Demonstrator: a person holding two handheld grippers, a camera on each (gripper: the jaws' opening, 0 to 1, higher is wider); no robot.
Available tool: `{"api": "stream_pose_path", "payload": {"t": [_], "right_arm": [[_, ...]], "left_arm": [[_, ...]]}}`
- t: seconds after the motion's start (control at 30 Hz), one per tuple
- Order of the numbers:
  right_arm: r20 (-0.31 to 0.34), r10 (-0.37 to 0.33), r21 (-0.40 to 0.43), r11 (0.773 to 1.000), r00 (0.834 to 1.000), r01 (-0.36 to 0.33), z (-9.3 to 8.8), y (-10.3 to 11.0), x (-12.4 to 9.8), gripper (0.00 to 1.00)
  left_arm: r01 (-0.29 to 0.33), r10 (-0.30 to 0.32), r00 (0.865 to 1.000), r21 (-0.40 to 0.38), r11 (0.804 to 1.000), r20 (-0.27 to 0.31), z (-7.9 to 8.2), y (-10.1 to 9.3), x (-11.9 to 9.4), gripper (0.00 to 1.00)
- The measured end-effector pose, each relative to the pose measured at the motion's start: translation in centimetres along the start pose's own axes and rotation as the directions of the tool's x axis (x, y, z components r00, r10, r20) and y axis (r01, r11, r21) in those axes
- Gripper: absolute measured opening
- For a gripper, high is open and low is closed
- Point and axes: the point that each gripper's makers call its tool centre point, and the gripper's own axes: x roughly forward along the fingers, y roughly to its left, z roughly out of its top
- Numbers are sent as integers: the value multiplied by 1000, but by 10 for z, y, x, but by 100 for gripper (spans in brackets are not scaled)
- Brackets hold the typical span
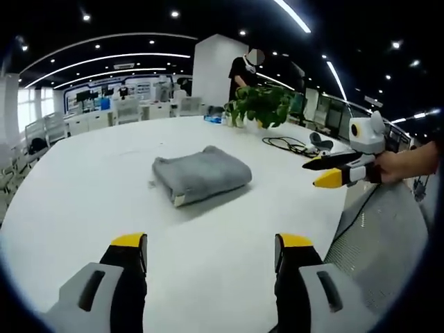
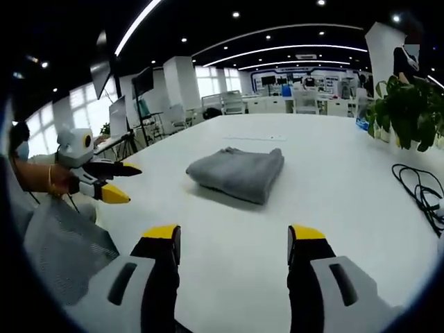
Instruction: Fold the towel on the table until its edges align and the towel forms a compact rectangular stack.
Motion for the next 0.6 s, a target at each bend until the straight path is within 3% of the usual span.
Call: {"api": "stream_pose_path", "payload": {"t": [0.6], "right_arm": [[15,2,26,1000,1000,-2,1,0,-1,62]], "left_arm": [[-26,26,1000,-6,1000,16,5,1,-6,78]]}}
